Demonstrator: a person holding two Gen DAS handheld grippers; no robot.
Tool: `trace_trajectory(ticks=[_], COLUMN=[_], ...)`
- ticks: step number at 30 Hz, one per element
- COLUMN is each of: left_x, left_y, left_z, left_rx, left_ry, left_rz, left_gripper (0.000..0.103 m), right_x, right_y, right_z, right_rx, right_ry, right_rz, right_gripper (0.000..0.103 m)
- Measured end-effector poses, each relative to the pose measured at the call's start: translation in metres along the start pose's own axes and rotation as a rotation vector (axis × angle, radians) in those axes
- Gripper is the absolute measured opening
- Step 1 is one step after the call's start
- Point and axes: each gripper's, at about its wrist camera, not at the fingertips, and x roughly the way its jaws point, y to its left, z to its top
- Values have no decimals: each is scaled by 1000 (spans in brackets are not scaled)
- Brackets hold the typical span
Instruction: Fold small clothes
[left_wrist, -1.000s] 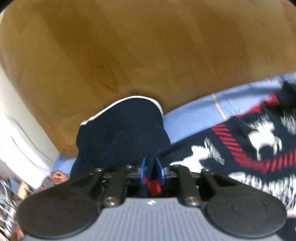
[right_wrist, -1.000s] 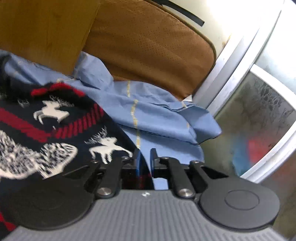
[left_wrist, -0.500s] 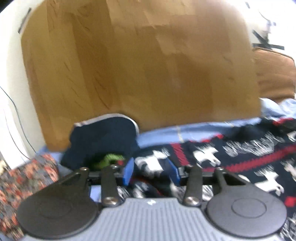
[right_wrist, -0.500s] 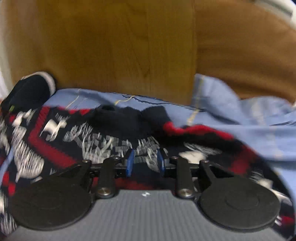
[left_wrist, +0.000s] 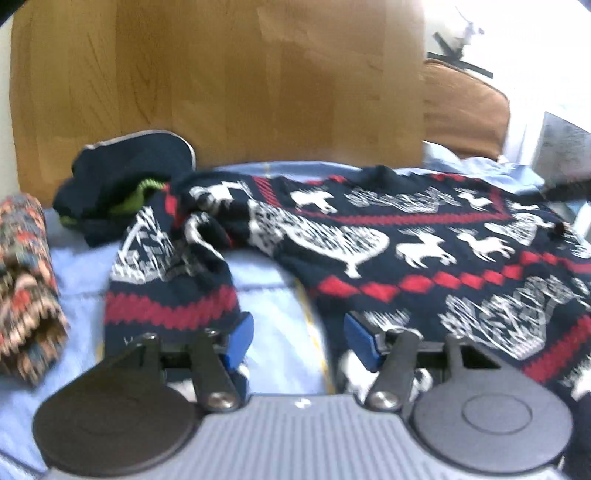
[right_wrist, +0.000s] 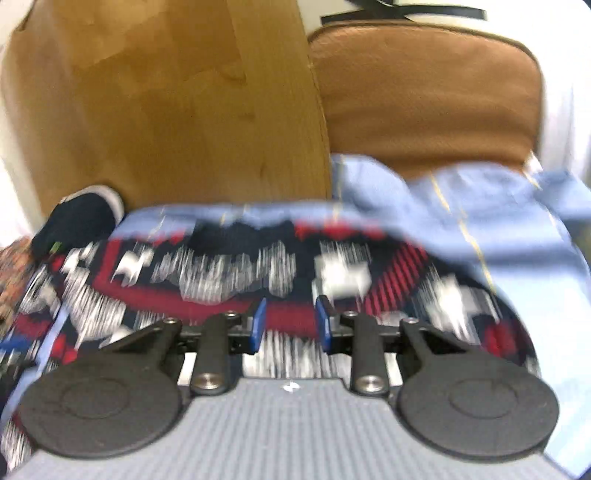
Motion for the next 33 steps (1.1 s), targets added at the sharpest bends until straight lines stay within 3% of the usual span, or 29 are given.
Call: trace_trajectory(ticks=[6, 11, 12, 13, 14, 15, 17, 21, 25, 28, 30, 33], left_x=[-19, -40, -43, -46, -48, -52, -58, -69, -77, -82, -86, -88], left_y=[-11, -21, -24, -26, -29, -32, -37, -43, -49, -48, -45, -42], left_z=[-22, -45, -50, -54, -57, -59, -60, -65, -72, -68, -61, -47], left_rx=[-9, 13, 16, 23, 34, 44, 37, 44, 96, 109, 97, 72], left_ry=[33, 51, 56, 47, 43, 41, 47, 36, 29, 0, -30, -76], left_rz=[-70, -90, -92, -85, -76, -74, -90, -99, -95, -81, -80, -89], left_gripper=[58, 57, 54, 52, 41, 24, 18, 21, 37, 44, 45, 46], right_x=[-62, -87, -89, -92, -92, -94, -106, -142, -126, -133, -146, -141], right_y=[0, 25, 27, 29, 36, 40, 38, 6, -2, -10, -28, -42], right_z=[-95, -143, -150, -155, -158, -159, -153, -140, -149, -147, -146, -144], right_rx=[138, 147, 142, 128, 108, 98, 77, 93, 77, 127, 198, 235], right_ry=[45, 30, 19, 1, 8, 3, -30, -81, 32, -33, -95, -108], right_rz=[40, 74, 78, 73, 64, 42, -5, -134, -160, -128, -148, -214], right_gripper=[34, 34, 32, 14, 9, 8, 7, 7, 12, 18, 19, 22])
